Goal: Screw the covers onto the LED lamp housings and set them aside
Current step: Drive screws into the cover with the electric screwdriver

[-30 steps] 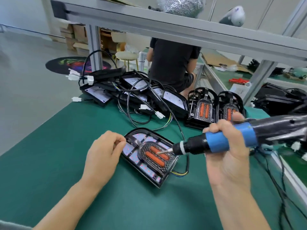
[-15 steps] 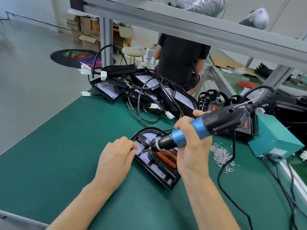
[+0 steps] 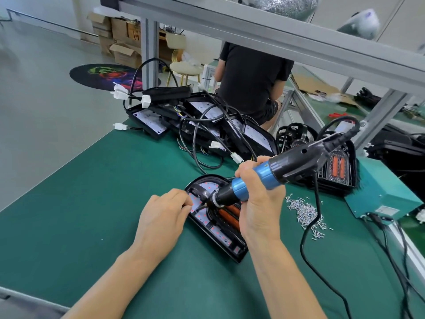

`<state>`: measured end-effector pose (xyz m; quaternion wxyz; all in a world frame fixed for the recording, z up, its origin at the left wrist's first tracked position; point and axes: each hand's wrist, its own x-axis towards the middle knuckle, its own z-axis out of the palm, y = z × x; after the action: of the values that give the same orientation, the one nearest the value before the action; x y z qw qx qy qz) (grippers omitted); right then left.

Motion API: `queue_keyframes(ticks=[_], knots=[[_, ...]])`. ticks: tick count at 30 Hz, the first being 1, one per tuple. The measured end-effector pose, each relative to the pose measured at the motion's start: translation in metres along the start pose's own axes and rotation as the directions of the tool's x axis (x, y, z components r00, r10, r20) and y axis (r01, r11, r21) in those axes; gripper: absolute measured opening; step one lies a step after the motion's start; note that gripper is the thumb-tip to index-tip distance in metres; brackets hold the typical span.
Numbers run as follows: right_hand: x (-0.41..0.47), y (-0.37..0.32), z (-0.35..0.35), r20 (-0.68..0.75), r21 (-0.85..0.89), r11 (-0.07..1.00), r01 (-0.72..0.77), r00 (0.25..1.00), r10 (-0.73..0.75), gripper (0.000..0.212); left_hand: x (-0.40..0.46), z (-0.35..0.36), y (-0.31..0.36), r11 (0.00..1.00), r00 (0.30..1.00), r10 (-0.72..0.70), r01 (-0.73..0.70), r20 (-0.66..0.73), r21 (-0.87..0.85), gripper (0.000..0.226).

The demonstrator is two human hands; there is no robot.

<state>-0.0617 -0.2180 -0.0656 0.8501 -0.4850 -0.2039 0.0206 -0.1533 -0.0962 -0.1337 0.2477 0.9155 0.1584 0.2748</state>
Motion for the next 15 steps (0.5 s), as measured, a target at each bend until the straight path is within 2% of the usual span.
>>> queue_keyframes(ticks=[10,13,15], knots=[[-0.002,-0.001,-0.001,0.067,-0.009,1.0,-0.002,0.998,0.003,0.032,0.003,0.0,-0.001,0.999,1.0,-0.013,0.013,0.002,0.034,0.013],[-0.005,-0.005,-0.004,-0.011,0.033,0.999,-0.026,1.0,0.026,0.034,0.004,-0.001,0.002,0.999,1.0,-0.023,0.023,0.0,0.042,0.014],[-0.005,-0.011,-0.011,-0.076,0.062,0.998,-0.005,0.997,0.009,0.043,0.006,-0.004,0.005,0.999,1.0,-0.024,0.024,-0.005,0.036,0.014]])
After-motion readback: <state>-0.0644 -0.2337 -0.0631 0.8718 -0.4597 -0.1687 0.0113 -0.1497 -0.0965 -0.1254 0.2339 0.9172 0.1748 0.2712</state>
